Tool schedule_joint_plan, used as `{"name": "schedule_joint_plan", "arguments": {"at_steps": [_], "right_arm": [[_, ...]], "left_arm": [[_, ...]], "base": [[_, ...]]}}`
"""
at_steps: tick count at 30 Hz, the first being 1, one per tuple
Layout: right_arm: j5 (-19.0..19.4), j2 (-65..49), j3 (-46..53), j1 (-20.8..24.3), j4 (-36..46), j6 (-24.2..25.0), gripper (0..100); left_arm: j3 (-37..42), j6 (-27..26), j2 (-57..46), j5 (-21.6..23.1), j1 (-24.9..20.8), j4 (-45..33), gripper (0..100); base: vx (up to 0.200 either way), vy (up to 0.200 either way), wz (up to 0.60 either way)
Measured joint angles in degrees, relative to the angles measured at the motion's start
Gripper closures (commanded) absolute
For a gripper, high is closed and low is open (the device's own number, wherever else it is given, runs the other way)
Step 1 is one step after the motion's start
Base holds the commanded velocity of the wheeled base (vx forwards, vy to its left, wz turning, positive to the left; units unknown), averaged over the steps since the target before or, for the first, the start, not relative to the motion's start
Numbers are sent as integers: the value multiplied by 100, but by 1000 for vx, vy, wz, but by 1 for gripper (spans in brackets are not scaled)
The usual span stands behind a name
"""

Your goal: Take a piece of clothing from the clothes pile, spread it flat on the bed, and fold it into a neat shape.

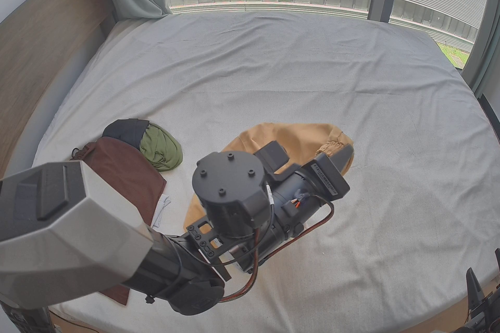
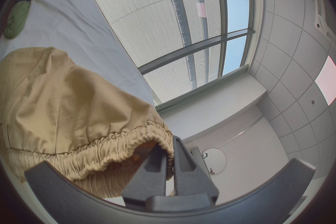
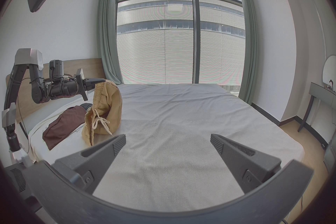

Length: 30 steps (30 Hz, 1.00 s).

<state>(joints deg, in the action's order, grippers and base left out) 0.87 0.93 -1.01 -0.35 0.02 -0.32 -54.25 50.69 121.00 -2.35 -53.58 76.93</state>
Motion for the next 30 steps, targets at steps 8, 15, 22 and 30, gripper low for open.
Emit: {"name": "schedule_joint_plan", "arguments": {"at_steps": [8,15,22,30], "right_arm": [[0,0,0,0,2,7,0],[0,0,0,0,5,7,0],[0,0,0,2,5,7,0],[0,0,0,9,7,10,0]], "left_arm": [[-302,252,57,352,-290,-169,100],[-812,416,16,533,-505,-455,100],[-1623,851,-223,558,-714,-1013,100],[-2280,1568,-733,443,-794,-1317,100]], "base": [[0,0,0],[0,0,0],[0,0,0],[0,0,0]]}}
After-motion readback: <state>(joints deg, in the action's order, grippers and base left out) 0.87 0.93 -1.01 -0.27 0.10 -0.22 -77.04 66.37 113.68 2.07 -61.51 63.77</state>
